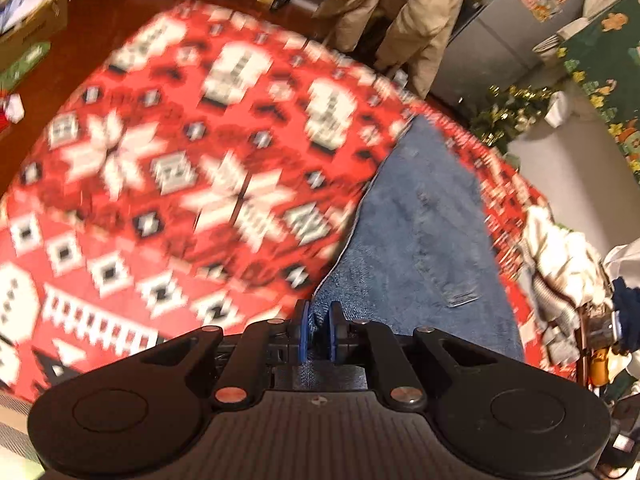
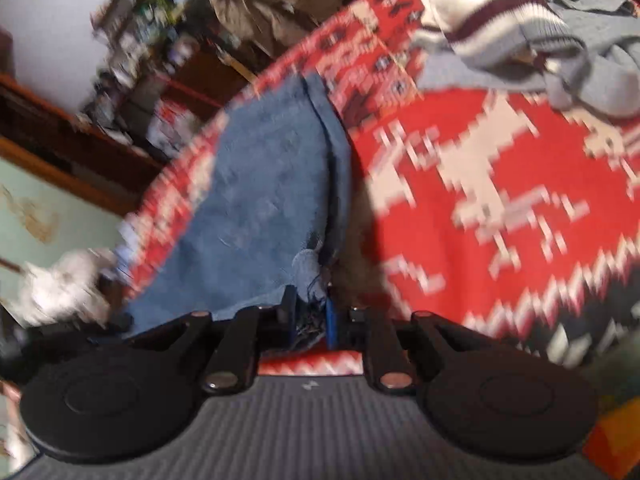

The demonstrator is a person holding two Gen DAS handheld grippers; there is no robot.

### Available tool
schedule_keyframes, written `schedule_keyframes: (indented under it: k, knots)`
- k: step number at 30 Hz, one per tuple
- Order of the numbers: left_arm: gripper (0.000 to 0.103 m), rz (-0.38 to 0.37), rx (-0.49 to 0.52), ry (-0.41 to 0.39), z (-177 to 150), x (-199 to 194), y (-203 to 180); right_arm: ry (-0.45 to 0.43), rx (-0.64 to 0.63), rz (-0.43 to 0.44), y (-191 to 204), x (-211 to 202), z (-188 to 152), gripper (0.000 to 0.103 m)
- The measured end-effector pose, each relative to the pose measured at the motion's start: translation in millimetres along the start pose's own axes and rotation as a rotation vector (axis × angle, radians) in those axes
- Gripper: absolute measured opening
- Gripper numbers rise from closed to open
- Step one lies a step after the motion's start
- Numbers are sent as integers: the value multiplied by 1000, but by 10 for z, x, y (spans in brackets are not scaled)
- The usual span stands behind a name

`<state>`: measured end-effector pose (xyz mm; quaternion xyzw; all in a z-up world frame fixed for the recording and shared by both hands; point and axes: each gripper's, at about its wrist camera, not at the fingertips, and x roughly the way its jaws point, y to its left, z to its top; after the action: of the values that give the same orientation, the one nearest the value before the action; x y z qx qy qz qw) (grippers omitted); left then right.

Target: Fold clothes

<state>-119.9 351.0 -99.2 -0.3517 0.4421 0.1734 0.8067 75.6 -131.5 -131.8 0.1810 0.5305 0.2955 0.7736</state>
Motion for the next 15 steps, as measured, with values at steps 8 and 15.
schedule_keyframes:
  k: [8,15]
  knots:
    - [27,94,16,72,-102,190,94,57,-58,-147,117,24,-233,17]
    - [28,87,0,-65,-115,-213,62,-1,-45,-123,30,-138,-100,23]
